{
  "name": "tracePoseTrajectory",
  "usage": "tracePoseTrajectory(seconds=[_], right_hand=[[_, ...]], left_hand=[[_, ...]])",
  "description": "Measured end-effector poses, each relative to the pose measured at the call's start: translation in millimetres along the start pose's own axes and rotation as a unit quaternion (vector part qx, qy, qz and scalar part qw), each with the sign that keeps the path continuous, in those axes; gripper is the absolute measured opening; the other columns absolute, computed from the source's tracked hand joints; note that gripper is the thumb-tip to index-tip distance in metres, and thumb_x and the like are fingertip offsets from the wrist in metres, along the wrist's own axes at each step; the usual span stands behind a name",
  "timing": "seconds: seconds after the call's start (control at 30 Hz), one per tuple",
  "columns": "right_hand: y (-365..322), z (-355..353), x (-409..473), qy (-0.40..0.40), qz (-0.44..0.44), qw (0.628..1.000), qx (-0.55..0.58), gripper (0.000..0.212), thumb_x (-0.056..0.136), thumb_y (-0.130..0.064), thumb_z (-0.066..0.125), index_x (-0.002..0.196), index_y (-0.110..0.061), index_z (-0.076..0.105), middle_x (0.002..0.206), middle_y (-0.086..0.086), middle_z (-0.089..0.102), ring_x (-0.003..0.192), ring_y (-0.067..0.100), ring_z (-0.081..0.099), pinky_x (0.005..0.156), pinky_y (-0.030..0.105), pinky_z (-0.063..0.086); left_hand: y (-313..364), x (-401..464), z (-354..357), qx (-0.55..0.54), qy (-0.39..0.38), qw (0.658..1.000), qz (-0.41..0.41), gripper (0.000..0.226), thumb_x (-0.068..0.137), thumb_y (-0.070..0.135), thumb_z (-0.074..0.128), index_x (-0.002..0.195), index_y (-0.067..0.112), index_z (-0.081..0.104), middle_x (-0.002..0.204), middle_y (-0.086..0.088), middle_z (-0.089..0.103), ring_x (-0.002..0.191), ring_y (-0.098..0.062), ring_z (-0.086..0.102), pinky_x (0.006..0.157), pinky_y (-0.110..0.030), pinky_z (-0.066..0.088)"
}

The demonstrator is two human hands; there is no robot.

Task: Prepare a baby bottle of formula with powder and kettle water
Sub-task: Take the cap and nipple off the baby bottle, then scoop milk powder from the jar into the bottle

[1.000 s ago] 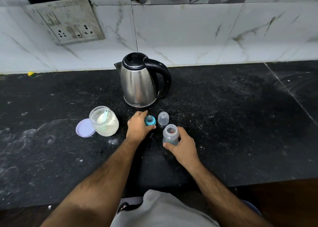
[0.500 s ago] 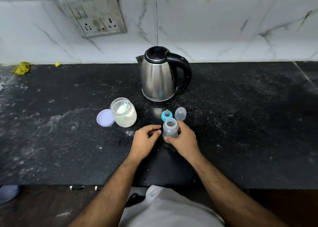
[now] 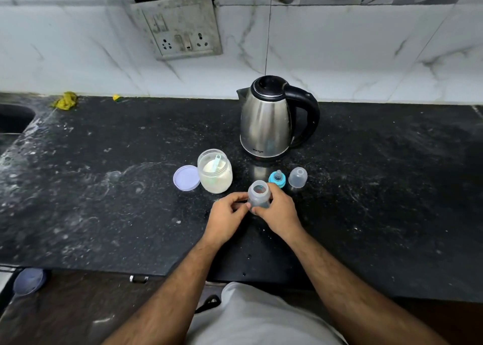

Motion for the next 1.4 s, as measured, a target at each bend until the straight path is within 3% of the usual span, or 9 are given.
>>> tracePoseTrajectory(seconds=[0.23, 0.43, 0.6, 0.67, 0.73, 0.9, 1.03, 1.23, 1.4], right_hand=[[0.5, 4.1, -3.7, 0.005, 0.020, 1.000, -0.007, 0.054, 0.069, -0.018, 0.084, 0.118, -0.020, 0.062, 0.112, -0.006, 0.069, 0.105, 0.013, 0.064, 0.092, 0.033, 0.052], [-2.2, -8.8, -10.9, 0.008, 0.038, 0.998, -0.052, 0.073, 0.080, -0.002, 0.065, 0.148, -0.010, 0.040, 0.145, 0.010, 0.051, 0.134, 0.025, 0.047, 0.110, 0.037, 0.039], [-32.8, -35.5, -17.2, 0.142, -0.020, 0.989, -0.027, 0.047, 0.078, 0.005, 0.056, 0.122, -0.009, 0.064, 0.122, 0.004, 0.067, 0.111, 0.018, 0.062, 0.095, 0.033, 0.049], [-52.3, -40.7, -14.6, 0.170, -0.047, 0.984, -0.027, 0.036, 0.079, 0.003, 0.057, 0.110, -0.010, 0.068, 0.109, 0.001, 0.069, 0.097, 0.013, 0.062, 0.087, 0.018, 0.048], [-74.1, -41.5, -9.1, 0.180, -0.081, 0.980, -0.023, 0.027, 0.080, 0.002, 0.058, 0.102, -0.009, 0.071, 0.097, -0.004, 0.067, 0.085, 0.010, 0.059, 0.081, 0.011, 0.045], [-109.9, -17.5, 16.6, 0.106, -0.113, 0.987, -0.049, 0.016, 0.085, -0.008, 0.062, 0.091, -0.017, 0.074, 0.073, -0.015, 0.061, 0.067, 0.005, 0.057, 0.076, 0.032, 0.054], [-131.5, 5.7, 37.3, 0.030, -0.113, 0.986, -0.117, 0.014, 0.085, -0.014, 0.062, 0.084, -0.021, 0.074, 0.073, -0.008, 0.069, 0.070, 0.010, 0.061, 0.074, 0.034, 0.054], [-150.1, 25.5, 59.7, -0.020, -0.127, 0.949, -0.289, 0.016, 0.090, -0.022, 0.056, 0.091, -0.025, 0.072, 0.091, -0.006, 0.071, 0.090, 0.018, 0.062, 0.071, 0.033, 0.050], [-159.4, 42.8, 67.8, -0.091, -0.173, 0.864, -0.464, 0.023, 0.091, -0.020, 0.053, 0.104, -0.027, 0.072, 0.101, 0.000, 0.071, 0.094, 0.025, 0.064, 0.066, 0.033, 0.044]], left_hand=[[-3.4, 1.5, -2.7, 0.000, -0.031, 0.999, 0.012, 0.031, 0.089, 0.007, 0.067, 0.118, 0.016, 0.070, 0.105, 0.012, 0.074, 0.091, 0.004, 0.068, 0.086, -0.013, 0.050], [-17.4, 0.6, -20.8, 0.003, 0.020, 1.000, -0.018, 0.016, 0.089, 0.016, 0.069, 0.104, 0.020, 0.075, 0.092, 0.011, 0.074, 0.080, 0.002, 0.066, 0.083, -0.018, 0.051], [-23.1, -5.3, -60.7, -0.025, 0.150, 0.988, -0.034, 0.010, 0.088, 0.020, 0.070, 0.080, 0.024, 0.070, 0.073, 0.003, 0.071, 0.068, -0.008, 0.062, 0.070, -0.026, 0.049], [-24.0, -6.0, -77.5, -0.041, 0.195, 0.979, -0.046, 0.007, 0.086, 0.021, 0.074, 0.086, 0.024, 0.067, 0.075, 0.004, 0.066, 0.065, -0.002, 0.056, 0.071, -0.026, 0.046], [-25.6, -2.0, -91.5, -0.024, 0.213, 0.975, -0.064, 0.030, 0.080, 0.026, 0.080, 0.105, 0.022, 0.064, 0.090, 0.003, 0.065, 0.074, -0.007, 0.057, 0.078, -0.029, 0.049], [-16.5, 25.5, -104.9, 0.072, 0.143, 0.986, -0.040, 0.097, 0.065, 0.038, 0.090, 0.145, 0.014, 0.042, 0.140, 0.000, 0.050, 0.124, -0.020, 0.050, 0.104, -0.038, 0.045], [-8.6, 51.5, -102.7, 0.113, 0.081, 0.990, -0.028, 0.122, 0.051, 0.049, 0.092, 0.151, 0.015, 0.031, 0.138, -0.003, 0.055, 0.133, -0.024, 0.044, 0.112, -0.045, 0.037], [-4.3, 64.0, -96.2, 0.065, 0.034, 0.996, 0.041, 0.086, 0.045, 0.051, 0.083, 0.124, 0.039, 0.053, 0.115, 0.015, 0.067, 0.110, -0.013, 0.061, 0.095, -0.044, 0.050], [4.9, 54.7, -90.0, 0.122, 0.010, 0.989, 0.080, 0.082, 0.051, 0.043, 0.087, 0.124, 0.042, 0.051, 0.107, 0.020, 0.065, 0.112, -0.016, 0.055, 0.095, -0.043, 0.048]])
Point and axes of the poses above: each hand's wrist, its own x-axis towards the middle knuckle, its own z-axis out of the palm, y = z × x, the point moved 5 cm from there along x, towards the middle knuckle
